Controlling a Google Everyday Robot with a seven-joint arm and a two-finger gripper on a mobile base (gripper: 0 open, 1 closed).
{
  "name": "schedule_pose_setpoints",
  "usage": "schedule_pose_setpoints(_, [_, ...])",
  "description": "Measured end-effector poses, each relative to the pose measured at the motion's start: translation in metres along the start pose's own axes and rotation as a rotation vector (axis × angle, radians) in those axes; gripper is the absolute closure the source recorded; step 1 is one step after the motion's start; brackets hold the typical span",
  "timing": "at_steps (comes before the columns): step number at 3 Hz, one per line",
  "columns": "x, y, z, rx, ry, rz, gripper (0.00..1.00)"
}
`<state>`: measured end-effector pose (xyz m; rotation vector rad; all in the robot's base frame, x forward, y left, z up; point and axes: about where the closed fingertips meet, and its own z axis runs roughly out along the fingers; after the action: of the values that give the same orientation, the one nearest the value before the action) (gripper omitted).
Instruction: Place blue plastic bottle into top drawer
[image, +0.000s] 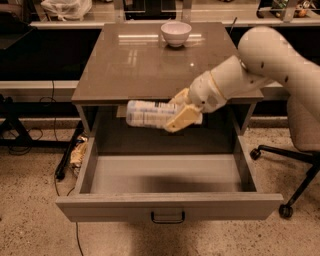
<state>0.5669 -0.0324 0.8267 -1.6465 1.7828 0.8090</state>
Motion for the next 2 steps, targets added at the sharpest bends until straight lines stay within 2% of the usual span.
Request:
schedule_pose_setpoints(1, [0.0208, 0.0154, 0.0177, -0.04, 0.02, 0.034, 1.0])
schedule_pose_setpoints(2, [0.0209, 0.0154, 0.0178, -0.04, 0.02, 0.034, 1.0])
